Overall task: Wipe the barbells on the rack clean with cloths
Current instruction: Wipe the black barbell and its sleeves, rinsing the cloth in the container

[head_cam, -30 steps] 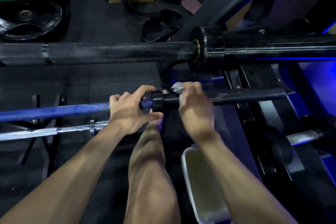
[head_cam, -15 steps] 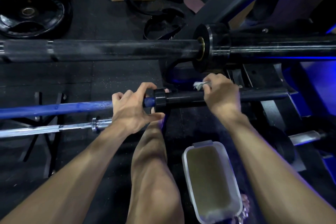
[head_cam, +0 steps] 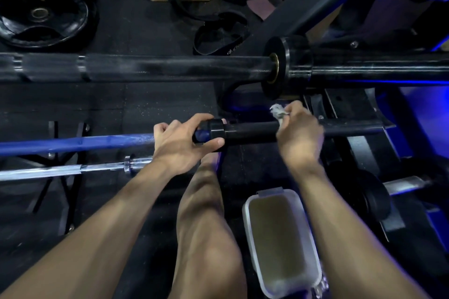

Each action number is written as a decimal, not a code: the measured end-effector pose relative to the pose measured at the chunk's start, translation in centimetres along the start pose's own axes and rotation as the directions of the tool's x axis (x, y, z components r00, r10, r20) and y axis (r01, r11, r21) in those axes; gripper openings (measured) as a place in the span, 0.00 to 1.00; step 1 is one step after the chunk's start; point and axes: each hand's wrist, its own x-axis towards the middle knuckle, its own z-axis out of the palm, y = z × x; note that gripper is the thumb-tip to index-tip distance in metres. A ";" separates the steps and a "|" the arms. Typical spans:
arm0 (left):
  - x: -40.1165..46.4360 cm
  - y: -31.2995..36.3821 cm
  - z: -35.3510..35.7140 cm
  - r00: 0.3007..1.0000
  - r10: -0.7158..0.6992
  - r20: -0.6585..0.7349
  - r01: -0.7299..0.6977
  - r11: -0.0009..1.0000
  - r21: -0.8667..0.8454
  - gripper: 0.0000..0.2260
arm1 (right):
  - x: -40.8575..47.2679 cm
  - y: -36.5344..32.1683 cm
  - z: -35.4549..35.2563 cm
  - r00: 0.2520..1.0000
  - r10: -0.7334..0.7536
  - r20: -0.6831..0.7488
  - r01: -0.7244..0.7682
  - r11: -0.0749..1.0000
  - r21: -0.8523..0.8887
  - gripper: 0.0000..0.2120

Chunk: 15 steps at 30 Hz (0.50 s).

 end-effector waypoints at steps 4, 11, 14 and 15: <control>-0.1 0.3 -0.2 1.000 0.016 -0.013 -0.016 1.000 0.015 0.28 | -4.8 -6.1 1.9 0.971 -0.224 0.079 0.202 0.955 0.219 0.09; -0.4 0.2 -0.5 1.000 0.005 -0.022 -0.005 0.999 -0.035 0.26 | -1.1 -0.5 -0.2 0.998 -0.057 0.012 0.055 0.989 0.135 0.08; -0.3 0.4 -0.4 1.000 0.013 -0.022 -0.013 1.000 -0.024 0.27 | -2.0 -2.1 0.4 0.997 -0.069 -0.027 0.071 0.991 0.113 0.06; -0.2 0.4 -0.4 1.000 0.010 -0.017 -0.011 1.000 -0.018 0.27 | -3.0 -3.7 1.1 0.991 -0.131 0.011 0.129 0.981 0.143 0.08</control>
